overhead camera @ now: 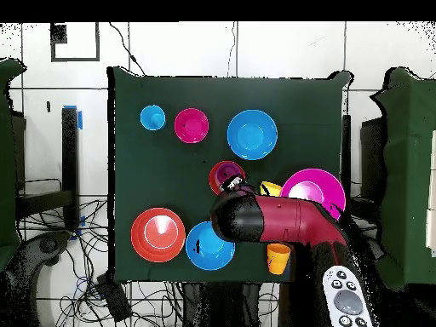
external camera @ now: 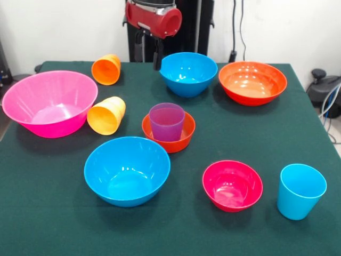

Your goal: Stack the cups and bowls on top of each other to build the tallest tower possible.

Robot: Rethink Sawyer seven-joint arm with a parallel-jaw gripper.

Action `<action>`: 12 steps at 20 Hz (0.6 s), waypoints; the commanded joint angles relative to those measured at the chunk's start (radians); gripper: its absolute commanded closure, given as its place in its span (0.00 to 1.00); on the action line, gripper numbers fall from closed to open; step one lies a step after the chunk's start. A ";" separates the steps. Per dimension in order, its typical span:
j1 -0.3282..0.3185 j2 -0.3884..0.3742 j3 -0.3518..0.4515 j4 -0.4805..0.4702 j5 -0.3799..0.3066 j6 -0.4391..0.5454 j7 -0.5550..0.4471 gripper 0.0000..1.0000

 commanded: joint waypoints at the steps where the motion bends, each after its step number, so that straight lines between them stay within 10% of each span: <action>1: 0.046 0.010 0.083 0.034 0.055 0.155 -0.016 0.00; 12: 0.108 0.130 0.130 -0.105 0.120 0.191 -0.002 0.00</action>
